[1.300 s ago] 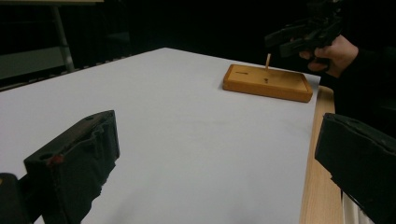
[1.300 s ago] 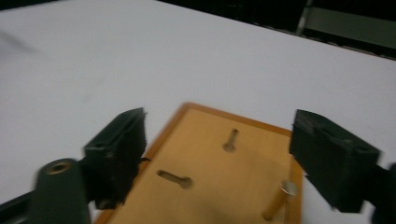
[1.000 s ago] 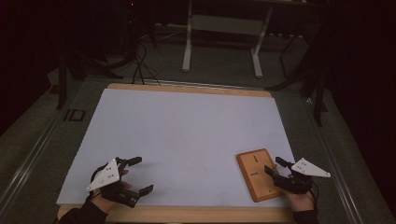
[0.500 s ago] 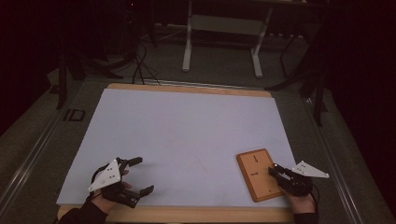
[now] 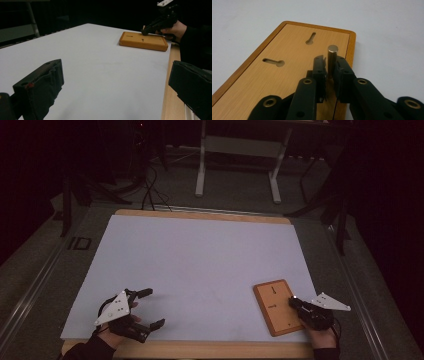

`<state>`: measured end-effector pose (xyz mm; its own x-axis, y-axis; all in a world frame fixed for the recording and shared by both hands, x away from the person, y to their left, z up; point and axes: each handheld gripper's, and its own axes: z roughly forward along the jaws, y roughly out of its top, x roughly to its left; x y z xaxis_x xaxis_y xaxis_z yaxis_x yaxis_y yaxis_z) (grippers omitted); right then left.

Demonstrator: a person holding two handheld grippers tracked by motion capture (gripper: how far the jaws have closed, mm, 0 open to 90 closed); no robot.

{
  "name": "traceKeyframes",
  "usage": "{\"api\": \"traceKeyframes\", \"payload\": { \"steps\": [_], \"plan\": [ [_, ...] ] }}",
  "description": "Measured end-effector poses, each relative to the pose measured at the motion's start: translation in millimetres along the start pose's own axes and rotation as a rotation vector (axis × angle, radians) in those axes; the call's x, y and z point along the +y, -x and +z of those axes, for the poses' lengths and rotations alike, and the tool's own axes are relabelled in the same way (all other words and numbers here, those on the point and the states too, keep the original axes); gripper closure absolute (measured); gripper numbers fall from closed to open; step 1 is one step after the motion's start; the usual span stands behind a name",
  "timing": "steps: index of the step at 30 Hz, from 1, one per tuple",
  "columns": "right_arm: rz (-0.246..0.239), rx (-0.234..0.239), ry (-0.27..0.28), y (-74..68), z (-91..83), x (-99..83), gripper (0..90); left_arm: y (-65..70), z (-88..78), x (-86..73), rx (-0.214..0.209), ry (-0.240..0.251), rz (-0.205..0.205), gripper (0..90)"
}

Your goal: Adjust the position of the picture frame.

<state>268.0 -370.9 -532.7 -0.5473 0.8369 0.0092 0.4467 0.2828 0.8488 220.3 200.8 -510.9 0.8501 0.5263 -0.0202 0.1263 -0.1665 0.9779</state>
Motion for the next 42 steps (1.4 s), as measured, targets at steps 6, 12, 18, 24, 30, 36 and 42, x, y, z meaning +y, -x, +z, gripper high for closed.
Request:
{"api": "traceKeyframes", "payload": {
  "steps": [6, 12, 18, 24, 30, 36, 42],
  "plan": [
    [0.004, -0.016, 0.000, -0.1, 1.8, 0.6, 85.2, 0.1, 0.7, -0.3, 0.001, -0.006, 0.003, 0.4],
    [0.022, -0.008, 0.010, 0.9, 0.7, 0.1, 85.7, -0.1, 0.6, -0.3, 0.001, -0.004, 0.002, 0.4],
    [0.027, 0.015, 0.035, 2.2, -2.1, 4.4, 85.8, -0.3, 0.7, -0.3, 0.002, -0.005, 0.004, 0.4],
    [-0.003, 0.027, 0.040, 0.1, -4.0, 11.2, 85.8, -0.5, 0.6, -0.4, 0.003, -0.005, 0.004, 0.4],
    [-0.019, 0.052, 0.071, -2.4, -6.8, 24.8, 85.8, -0.6, 0.7, -0.5, 0.001, -0.008, 0.002, 0.4],
    [-0.055, 0.052, 0.095, -4.7, -8.3, 38.1, 85.8, -0.6, 1.0, -0.7, -0.001, -0.010, 0.001, 0.4],
    [-0.092, 0.077, 0.113, -7.8, -3.8, 58.0, 85.8, -0.7, 1.1, -0.7, -0.001, -0.011, 0.000, 0.4]
  ]
}}
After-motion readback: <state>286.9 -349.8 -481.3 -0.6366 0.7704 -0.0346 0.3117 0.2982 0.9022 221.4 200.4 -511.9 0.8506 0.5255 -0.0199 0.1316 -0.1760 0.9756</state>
